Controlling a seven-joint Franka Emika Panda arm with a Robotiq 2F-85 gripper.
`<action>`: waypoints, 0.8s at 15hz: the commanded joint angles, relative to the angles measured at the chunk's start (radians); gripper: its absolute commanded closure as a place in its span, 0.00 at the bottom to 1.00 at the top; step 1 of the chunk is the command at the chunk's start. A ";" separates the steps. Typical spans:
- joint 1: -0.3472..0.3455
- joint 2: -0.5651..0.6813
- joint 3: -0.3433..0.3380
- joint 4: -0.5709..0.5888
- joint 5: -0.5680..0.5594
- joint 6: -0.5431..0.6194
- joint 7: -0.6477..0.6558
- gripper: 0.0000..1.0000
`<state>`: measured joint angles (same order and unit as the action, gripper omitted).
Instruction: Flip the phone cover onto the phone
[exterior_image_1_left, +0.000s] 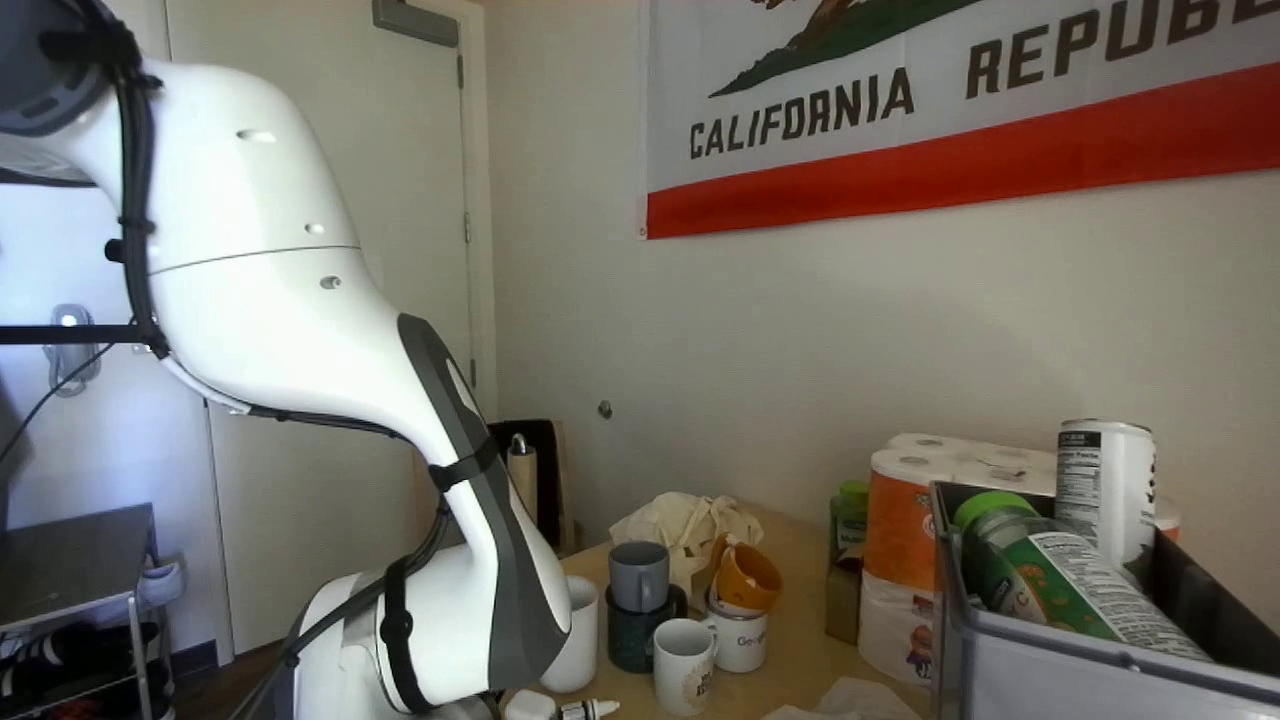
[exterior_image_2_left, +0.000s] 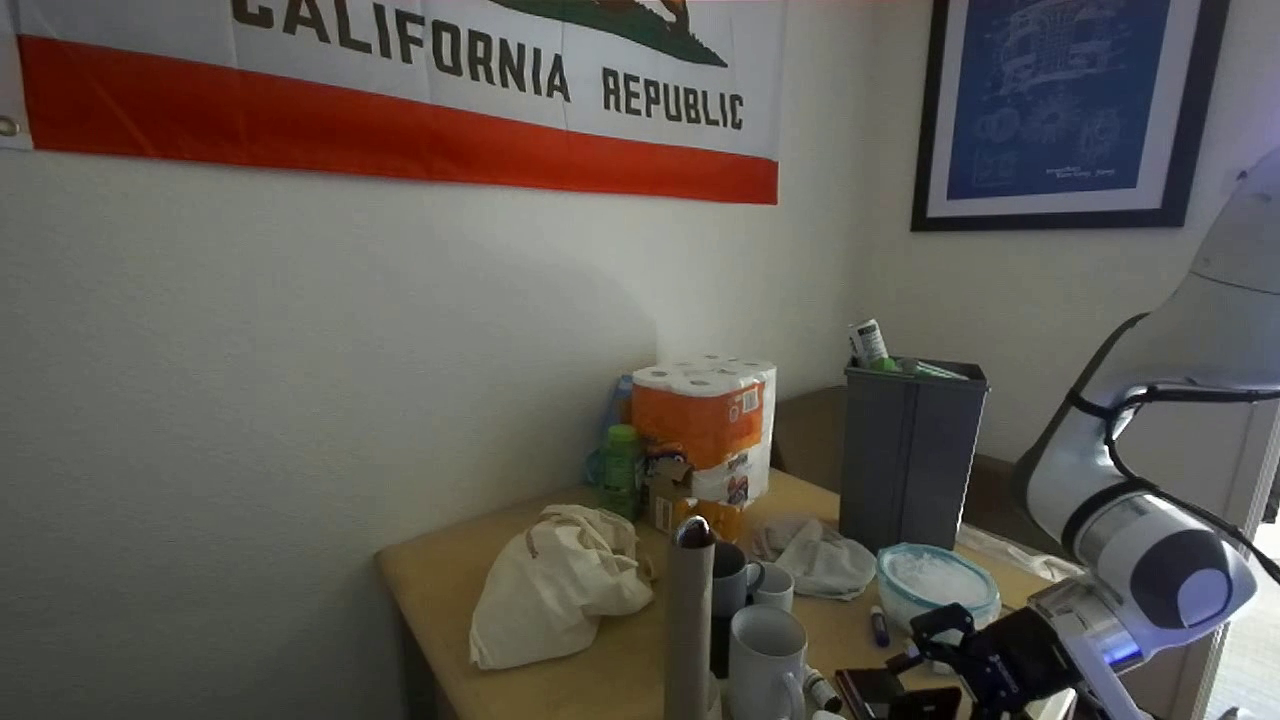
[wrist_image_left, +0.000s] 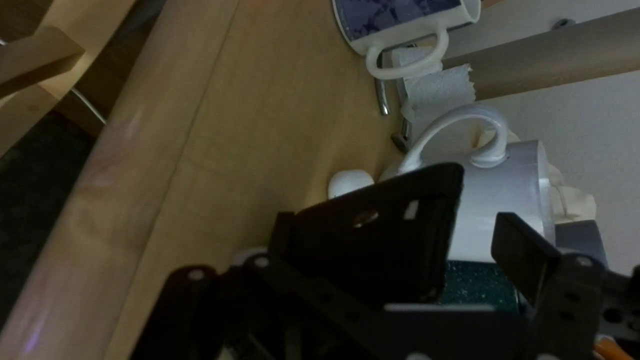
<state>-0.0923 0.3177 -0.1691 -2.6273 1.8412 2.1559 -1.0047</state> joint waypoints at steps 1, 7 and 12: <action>0.007 0.023 -0.008 0.025 0.078 0.003 -0.076 0.00; 0.019 0.038 -0.014 0.036 0.191 0.035 -0.162 0.00; 0.042 0.033 -0.009 0.037 0.241 0.095 -0.188 0.00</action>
<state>-0.0797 0.3388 -0.1736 -2.6061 2.0460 2.2156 -1.1614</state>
